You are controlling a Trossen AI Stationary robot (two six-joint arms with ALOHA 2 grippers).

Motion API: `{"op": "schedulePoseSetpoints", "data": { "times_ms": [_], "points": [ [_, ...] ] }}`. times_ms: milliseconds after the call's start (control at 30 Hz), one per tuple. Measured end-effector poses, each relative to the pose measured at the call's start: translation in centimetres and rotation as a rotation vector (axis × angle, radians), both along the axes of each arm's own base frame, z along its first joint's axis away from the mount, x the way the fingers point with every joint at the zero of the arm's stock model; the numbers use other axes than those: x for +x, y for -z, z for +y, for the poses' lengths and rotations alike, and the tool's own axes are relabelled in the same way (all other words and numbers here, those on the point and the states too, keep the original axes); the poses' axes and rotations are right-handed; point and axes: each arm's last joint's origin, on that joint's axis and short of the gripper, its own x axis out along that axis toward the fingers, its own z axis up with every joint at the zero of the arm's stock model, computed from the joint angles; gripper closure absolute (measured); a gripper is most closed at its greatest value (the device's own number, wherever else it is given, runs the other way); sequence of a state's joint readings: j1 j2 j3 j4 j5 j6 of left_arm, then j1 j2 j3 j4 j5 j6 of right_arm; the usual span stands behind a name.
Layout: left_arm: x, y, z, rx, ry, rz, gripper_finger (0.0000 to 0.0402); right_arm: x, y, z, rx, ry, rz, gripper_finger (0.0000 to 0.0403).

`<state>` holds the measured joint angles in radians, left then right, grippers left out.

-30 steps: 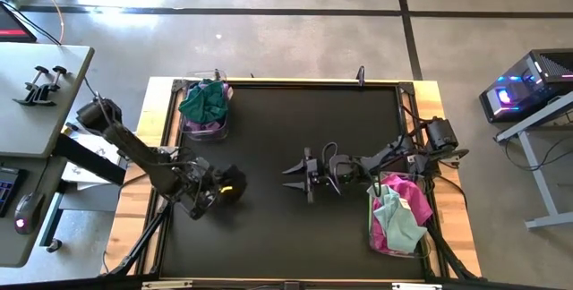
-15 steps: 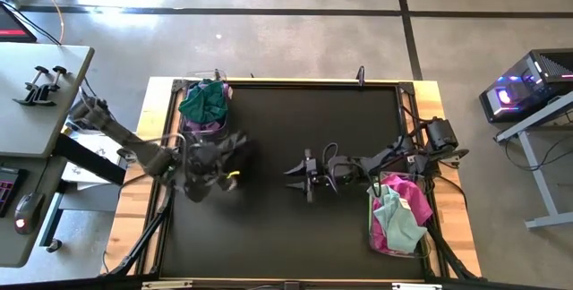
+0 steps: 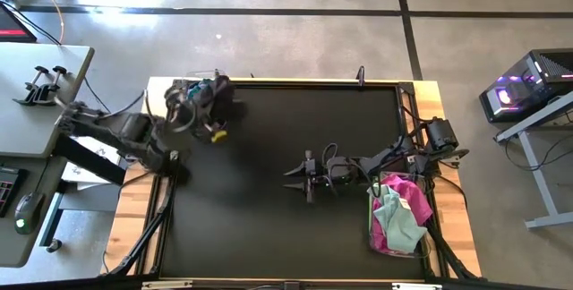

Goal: Sort towels by color in basket
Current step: Put the black towel into the top transparent bin

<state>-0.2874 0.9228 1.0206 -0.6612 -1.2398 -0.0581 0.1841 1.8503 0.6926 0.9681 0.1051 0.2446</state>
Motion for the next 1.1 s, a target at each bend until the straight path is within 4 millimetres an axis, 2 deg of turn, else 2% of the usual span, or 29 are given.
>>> {"op": "schedulePoseSetpoints", "data": {
  "times_ms": [233, 367, 567, 767, 900, 1100],
  "points": [
    [-1.4, 0.4, 4.3, -0.128, -0.124, 0.027, 0.0401, 0.0, 0.0, 0.0, -0.022, -0.004, 0.0, 0.0228],
    [-2.1, 1.3, 6.7, -0.187, -0.258, 0.098, 0.0401, 0.0, 0.0, 0.0, -0.026, -0.004, 0.002, 0.0228],
    [-2.9, 2.9, 9.8, -0.37, -0.386, 0.171, 0.0401, 0.0, 0.0, 0.0, -0.041, -0.006, 0.0, 0.0228],
    [-2.3, 6.3, 12.1, -0.57, -0.378, 0.236, 0.0401, 0.0, 0.0, 0.0, -0.042, -0.007, 0.0, 0.0228],
    [-1.7, 9.3, 13.7, -0.597, -0.46, 0.294, 0.0397, 0.0, 0.0, 0.0, -0.043, -0.007, 0.0, 0.0228],
    [-0.9, 11.7, 15.6, -0.613, -0.449, 0.419, 0.0349, 0.0, 0.1, 0.0, -0.043, -0.007, 0.004, 0.0228]
  ]
}}
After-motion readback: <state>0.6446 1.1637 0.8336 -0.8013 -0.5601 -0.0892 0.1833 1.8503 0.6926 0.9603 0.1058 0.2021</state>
